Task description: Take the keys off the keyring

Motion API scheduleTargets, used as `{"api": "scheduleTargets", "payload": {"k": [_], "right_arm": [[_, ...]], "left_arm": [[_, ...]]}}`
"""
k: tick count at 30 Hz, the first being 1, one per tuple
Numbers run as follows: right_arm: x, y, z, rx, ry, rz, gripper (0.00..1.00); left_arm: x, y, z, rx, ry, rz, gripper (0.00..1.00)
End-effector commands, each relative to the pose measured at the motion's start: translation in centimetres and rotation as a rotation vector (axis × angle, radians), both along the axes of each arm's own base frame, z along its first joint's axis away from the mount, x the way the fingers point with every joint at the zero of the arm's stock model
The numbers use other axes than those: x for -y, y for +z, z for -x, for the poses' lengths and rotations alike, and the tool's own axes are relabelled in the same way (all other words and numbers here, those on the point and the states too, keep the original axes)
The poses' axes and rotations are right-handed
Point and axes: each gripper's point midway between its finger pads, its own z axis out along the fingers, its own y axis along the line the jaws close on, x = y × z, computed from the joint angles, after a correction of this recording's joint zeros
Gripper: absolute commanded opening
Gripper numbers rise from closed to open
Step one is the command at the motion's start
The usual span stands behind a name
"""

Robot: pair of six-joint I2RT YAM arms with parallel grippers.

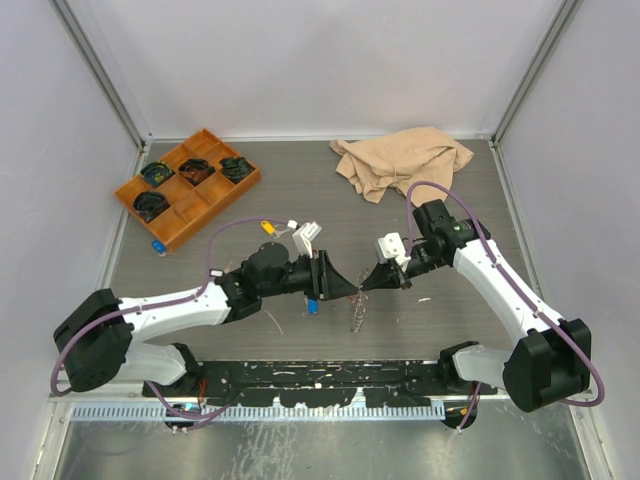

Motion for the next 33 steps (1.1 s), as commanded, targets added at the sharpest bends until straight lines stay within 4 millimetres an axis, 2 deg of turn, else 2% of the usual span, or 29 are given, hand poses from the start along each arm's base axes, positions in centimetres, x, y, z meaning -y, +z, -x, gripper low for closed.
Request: {"api": "scheduleTargets", "payload": {"k": [1, 6, 15, 20, 27, 33], "right_arm": [[-0.8, 2.1, 0.2, 0.042, 0.031, -0.093, 0.01], [-0.8, 2.1, 0.3, 0.043, 0.032, -0.094, 0.01], [-0.8, 2.2, 0.3, 0.048, 0.033, -0.095, 0.01], [-0.8, 2.2, 0.4, 0.045, 0.035, -0.098, 0.01], [-0.8, 2.1, 0.4, 0.043, 0.035, -0.099, 0.01], [-0.7, 1.8, 0.3, 0.047, 0.033, -0.09, 0.01]], "left_arm": [[-0.3, 3.0, 0.8, 0.068, -0.034, 0.062, 0.38], [0.2, 3.3, 0.8, 0.058, -0.051, 0.074, 0.37], [0.6, 1.9, 0.7, 0.028, -0.06, 0.043, 0.31], [0.8, 1.7, 0.6, 0.025, -0.057, 0.036, 0.22], [0.7, 1.6, 0.6, 0.025, -0.055, 0.032, 0.01], [0.5, 1.9, 0.7, 0.045, -0.06, 0.031, 0.0]]}}
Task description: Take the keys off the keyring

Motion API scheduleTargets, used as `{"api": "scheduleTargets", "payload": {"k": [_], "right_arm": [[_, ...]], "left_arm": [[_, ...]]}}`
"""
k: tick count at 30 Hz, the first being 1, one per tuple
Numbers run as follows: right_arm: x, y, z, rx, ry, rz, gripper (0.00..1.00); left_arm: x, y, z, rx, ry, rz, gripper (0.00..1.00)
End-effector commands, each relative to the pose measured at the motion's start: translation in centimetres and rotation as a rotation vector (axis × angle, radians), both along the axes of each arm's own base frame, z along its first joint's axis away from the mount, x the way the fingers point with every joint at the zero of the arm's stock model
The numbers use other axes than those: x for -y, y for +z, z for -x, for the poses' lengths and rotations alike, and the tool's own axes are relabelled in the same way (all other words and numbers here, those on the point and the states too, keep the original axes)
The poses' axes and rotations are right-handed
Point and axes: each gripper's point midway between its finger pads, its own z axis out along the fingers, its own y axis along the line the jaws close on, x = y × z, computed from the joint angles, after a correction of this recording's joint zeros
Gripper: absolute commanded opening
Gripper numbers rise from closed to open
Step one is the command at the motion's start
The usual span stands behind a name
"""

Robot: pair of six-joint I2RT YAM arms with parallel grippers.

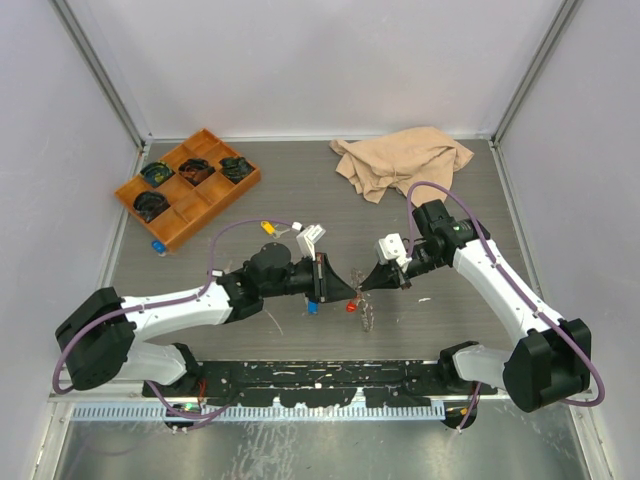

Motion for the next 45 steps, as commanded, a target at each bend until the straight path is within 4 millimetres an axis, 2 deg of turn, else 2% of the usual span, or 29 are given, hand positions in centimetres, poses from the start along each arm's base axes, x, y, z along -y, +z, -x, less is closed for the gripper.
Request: {"api": "scheduleTargets", "payload": {"k": [1, 6, 7, 9, 26, 36, 45], "right_arm": [[-0.5, 1.5, 0.2, 0.038, 0.021, -0.068, 0.01], [-0.4, 1.1, 0.0, 0.044, 0.017, -0.054, 0.02], [-0.4, 1.0, 0.0, 0.044, 0.016, -0.051, 0.02], [-0.4, 0.9, 0.0, 0.044, 0.015, -0.048, 0.03], [-0.4, 1.2, -0.4, 0.047, -0.009, -0.033, 0.19], [-0.9, 1.0, 0.6, 0.054, 0.025, -0.007, 0.32], [-1.0, 0.5, 0.9, 0.035, 0.02, 0.032, 0.33]], "left_arm": [[0.3, 2.1, -0.1, 0.064, -0.014, 0.037, 0.0], [0.0, 1.9, -0.2, 0.094, -0.018, 0.003, 0.0], [-0.3, 2.7, -0.1, 0.111, -0.019, 0.016, 0.0], [-0.4, 3.1, 0.1, 0.124, -0.027, 0.018, 0.0], [-0.2, 4.0, 0.8, 0.159, -0.1, -0.001, 0.0], [0.1, 4.2, 0.9, 0.163, -0.129, -0.016, 0.0], [0.0, 4.3, 0.7, 0.172, -0.133, -0.03, 0.0]]}}
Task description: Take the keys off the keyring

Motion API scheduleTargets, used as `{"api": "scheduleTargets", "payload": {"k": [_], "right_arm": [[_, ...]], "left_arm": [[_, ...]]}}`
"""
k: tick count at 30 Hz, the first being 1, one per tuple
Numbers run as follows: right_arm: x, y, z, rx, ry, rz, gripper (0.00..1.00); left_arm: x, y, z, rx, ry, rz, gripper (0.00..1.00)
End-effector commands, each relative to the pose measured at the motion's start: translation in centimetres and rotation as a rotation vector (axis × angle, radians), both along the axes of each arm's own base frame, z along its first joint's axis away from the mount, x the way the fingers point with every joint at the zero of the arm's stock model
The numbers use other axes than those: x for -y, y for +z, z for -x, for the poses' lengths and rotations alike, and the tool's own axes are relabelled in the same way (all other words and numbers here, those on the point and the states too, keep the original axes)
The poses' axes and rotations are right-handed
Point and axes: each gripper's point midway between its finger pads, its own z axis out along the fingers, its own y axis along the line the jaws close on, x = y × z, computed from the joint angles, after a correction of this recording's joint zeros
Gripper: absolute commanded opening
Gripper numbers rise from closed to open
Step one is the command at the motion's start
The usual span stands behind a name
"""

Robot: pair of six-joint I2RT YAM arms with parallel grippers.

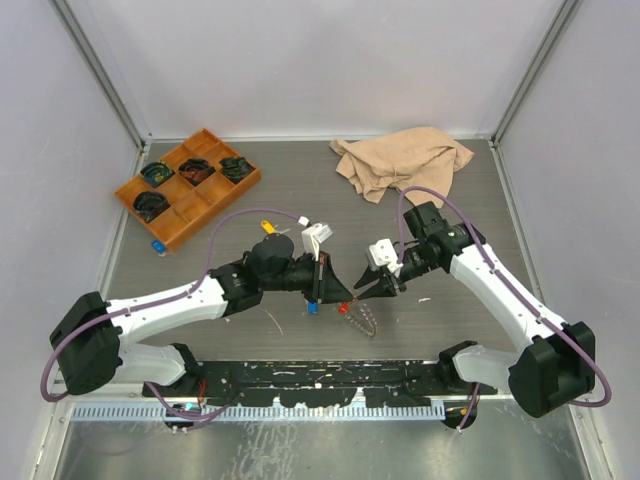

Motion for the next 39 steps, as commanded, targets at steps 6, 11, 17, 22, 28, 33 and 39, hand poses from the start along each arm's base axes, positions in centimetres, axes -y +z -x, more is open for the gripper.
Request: {"api": "scheduleTargets", "payload": {"k": [6, 11, 17, 22, 28, 33, 39], "right_arm": [[0.0, 0.9, 0.0, -0.013, -0.047, 0.009, 0.33], [-0.2, 0.0, -0.5, -0.033, -0.085, 0.045, 0.33], [-0.2, -0.2, -0.7, -0.03, -0.096, 0.056, 0.32], [-0.3, 0.0, -0.8, -0.03, -0.102, 0.053, 0.23], [-0.5, 0.0, -0.5, -0.031, -0.09, 0.045, 0.18], [-0.8, 0.0, -0.4, -0.037, -0.086, 0.043, 0.2], [-0.9, 0.7, -0.6, -0.023, -0.093, 0.042, 0.01]], "left_arm": [[0.8, 4.0, -0.6, 0.078, -0.021, 0.084, 0.0], [0.9, 4.5, -0.8, 0.085, -0.018, 0.092, 0.0], [0.9, 4.6, -0.9, 0.087, -0.016, 0.094, 0.0], [0.8, 4.7, -0.9, 0.089, -0.017, 0.093, 0.0], [0.9, 4.8, -0.7, 0.086, -0.024, 0.099, 0.0], [0.8, 4.9, -0.7, 0.086, -0.021, 0.105, 0.0], [0.5, 5.1, -0.6, 0.089, -0.015, 0.106, 0.0]]}}
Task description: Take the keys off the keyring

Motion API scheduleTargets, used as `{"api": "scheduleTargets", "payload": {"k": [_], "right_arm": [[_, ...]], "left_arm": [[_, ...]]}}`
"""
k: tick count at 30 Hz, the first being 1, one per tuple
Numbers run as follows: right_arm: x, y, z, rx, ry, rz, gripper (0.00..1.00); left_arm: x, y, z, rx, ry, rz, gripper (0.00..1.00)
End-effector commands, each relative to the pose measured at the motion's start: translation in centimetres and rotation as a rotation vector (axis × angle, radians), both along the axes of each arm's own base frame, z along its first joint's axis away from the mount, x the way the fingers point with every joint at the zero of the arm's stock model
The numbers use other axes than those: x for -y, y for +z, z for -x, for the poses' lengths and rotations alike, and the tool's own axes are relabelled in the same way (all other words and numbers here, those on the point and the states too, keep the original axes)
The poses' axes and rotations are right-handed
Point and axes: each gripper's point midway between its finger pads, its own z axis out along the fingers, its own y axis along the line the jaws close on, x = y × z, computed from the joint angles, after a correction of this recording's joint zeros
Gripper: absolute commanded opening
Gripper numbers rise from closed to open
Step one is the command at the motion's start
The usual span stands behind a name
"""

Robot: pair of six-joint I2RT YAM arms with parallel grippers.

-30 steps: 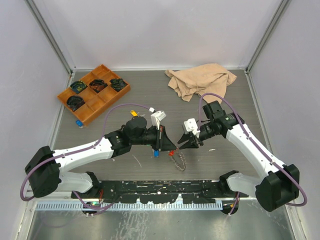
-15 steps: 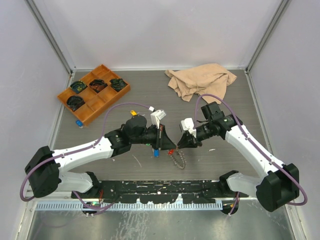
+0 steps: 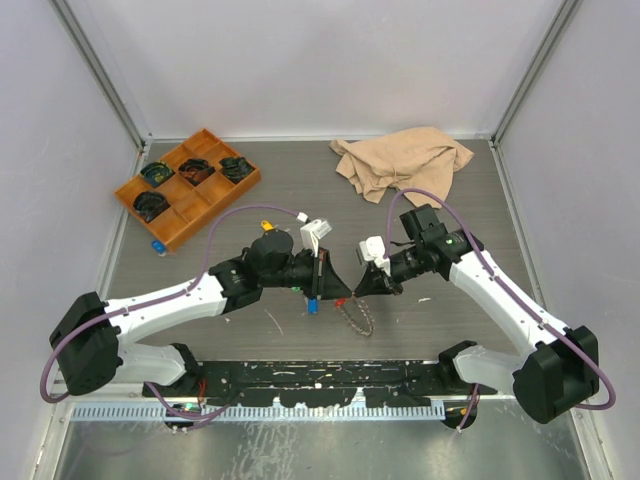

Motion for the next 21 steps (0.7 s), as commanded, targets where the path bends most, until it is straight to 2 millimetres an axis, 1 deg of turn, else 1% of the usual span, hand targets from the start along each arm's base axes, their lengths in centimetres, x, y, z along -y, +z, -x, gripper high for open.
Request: {"api": "scheduleTargets", "payload": {"k": [1, 5, 11, 16, 21], "right_arm": [[-0.5, 2.3, -0.5, 0.067, 0.003, -0.049, 0.01], [-0.1, 3.8, -1.0, 0.075, -0.027, -0.077, 0.01], [0.4, 5.6, -1.4, 0.059, -0.06, -0.141, 0.01], [0.3, 6.1, -1.9, 0.037, -0.091, -0.17, 0.01], [0.1, 6.3, -3.1, 0.016, -0.152, -0.184, 0.01]], "left_arm": [[0.5, 4.5, -0.1, 0.08, -0.018, 0.113, 0.0], [-0.4, 4.1, -0.3, 0.071, 0.013, 0.106, 0.0], [-1.6, 2.7, -1.2, 0.041, 0.074, 0.091, 0.0], [-1.4, 1.5, -1.9, 0.013, 0.083, 0.066, 0.0], [-0.8, 0.8, -2.3, -0.007, 0.076, 0.048, 0.0]]}}
